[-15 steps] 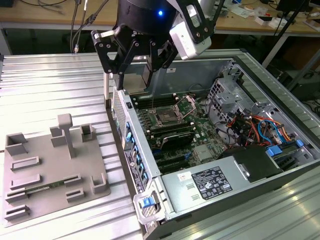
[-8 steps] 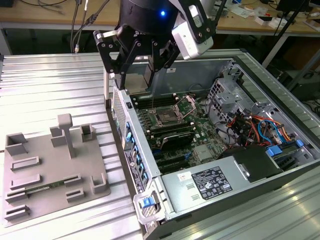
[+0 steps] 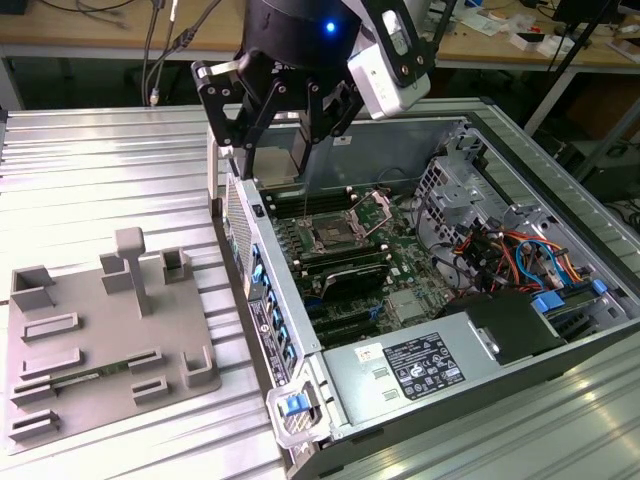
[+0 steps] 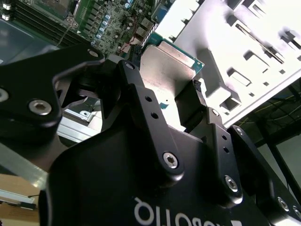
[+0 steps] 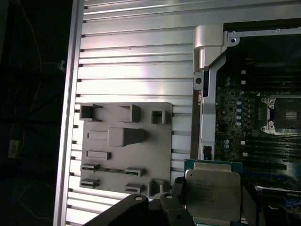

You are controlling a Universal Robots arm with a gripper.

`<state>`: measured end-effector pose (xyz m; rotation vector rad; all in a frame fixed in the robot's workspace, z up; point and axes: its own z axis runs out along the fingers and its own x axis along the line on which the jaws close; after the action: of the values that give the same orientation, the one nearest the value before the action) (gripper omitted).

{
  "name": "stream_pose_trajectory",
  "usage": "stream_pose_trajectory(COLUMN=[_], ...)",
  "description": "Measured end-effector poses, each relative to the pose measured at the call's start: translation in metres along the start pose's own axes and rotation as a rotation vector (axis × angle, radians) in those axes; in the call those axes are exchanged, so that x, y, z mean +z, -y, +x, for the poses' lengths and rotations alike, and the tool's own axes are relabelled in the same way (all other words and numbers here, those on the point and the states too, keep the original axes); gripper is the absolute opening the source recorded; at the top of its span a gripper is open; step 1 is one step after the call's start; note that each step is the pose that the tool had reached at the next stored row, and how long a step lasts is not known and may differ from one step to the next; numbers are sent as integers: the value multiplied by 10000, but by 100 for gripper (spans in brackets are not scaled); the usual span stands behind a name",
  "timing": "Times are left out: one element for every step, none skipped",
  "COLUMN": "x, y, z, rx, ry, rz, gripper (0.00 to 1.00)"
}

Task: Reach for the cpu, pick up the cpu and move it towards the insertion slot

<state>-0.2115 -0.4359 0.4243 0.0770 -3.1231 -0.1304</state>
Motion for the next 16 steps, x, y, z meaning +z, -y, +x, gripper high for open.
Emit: stream_pose_trajectory(x=[0, 1, 1, 1, 1, 2, 2, 3, 3, 4, 4, 4, 4, 5, 6, 6], y=[0, 1, 1, 1, 1, 2, 2, 3, 4, 4, 4, 4, 5, 5, 6, 6], z=[-9, -14, -18, -22, -27, -37, -43, -53, -64, -72, -77, -84, -89, -102, -107, -113], rx=[0, 1, 1, 1, 1, 1, 1, 1, 1, 2, 2, 3, 3, 3, 4, 4], ry=[0, 0, 0, 1, 0, 0, 1, 0, 0, 1, 1, 1, 0, 0, 0, 0], rz=[0, 0, 0, 0, 1, 0, 0, -1, 0, 0, 0, 0, 1, 1, 1, 0], gripper=[55, 55, 55, 55, 55, 55, 55, 55, 55, 55, 55, 55, 55, 55, 55, 55])
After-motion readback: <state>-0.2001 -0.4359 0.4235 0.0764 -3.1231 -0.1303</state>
